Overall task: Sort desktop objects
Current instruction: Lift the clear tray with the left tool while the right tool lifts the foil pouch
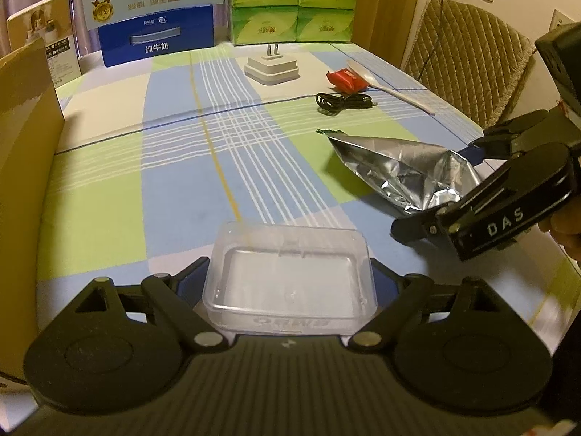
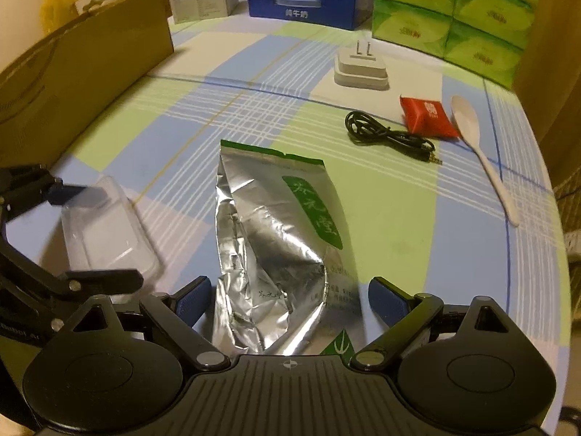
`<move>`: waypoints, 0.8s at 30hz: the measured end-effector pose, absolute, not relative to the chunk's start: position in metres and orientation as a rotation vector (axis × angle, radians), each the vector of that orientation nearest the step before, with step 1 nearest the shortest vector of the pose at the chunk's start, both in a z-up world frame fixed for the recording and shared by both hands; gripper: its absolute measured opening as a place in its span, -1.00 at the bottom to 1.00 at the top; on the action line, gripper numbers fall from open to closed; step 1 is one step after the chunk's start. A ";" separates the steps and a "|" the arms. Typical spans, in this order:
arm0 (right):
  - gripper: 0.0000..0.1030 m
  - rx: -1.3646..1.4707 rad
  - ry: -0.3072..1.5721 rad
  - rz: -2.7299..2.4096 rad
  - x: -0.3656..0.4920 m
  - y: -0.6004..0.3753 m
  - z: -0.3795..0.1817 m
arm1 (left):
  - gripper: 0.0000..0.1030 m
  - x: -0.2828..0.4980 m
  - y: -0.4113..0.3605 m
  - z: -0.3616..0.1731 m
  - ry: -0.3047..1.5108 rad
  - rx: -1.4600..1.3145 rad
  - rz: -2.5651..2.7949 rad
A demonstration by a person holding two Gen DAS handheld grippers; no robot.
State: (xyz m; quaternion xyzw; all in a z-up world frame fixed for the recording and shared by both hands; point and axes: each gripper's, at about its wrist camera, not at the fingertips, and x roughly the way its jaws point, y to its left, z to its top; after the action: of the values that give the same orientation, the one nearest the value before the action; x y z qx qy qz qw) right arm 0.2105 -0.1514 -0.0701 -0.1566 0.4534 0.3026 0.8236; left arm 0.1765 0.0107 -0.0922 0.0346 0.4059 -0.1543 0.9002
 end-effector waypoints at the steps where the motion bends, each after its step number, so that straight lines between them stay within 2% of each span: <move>1: 0.77 -0.331 0.962 0.646 0.210 -0.151 -0.071 | 0.66 0.177 0.011 -0.092 0.839 0.073 -0.318; 4: 0.66 -0.331 0.950 0.645 0.209 -0.149 -0.070 | 0.62 0.179 0.012 -0.092 0.837 0.064 -0.307; 6: 0.45 -0.318 0.941 0.624 0.208 -0.148 -0.068 | 0.62 0.180 0.012 -0.092 0.839 0.062 -0.303; 11: 0.31 -0.318 0.938 0.610 0.205 -0.146 -0.066 | 0.62 0.177 0.009 -0.093 0.843 0.092 -0.293; 13: 0.14 -0.314 0.930 0.597 0.205 -0.147 -0.064 | 0.62 0.175 0.009 -0.093 0.845 0.092 -0.286; 20: 0.07 -0.294 0.926 0.583 0.206 -0.148 -0.063 | 0.63 0.173 0.010 -0.093 0.847 0.104 -0.268; 24: 0.04 -0.288 0.924 0.580 0.206 -0.147 -0.062 | 0.70 0.171 0.009 -0.095 0.854 0.112 -0.252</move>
State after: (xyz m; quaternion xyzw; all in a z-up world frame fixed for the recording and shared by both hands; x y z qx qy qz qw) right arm 0.2061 -0.1472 -0.0622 -0.1363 0.4378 0.2748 0.8451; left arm 0.1713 0.0094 -0.0945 0.0541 0.4126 -0.1217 0.9011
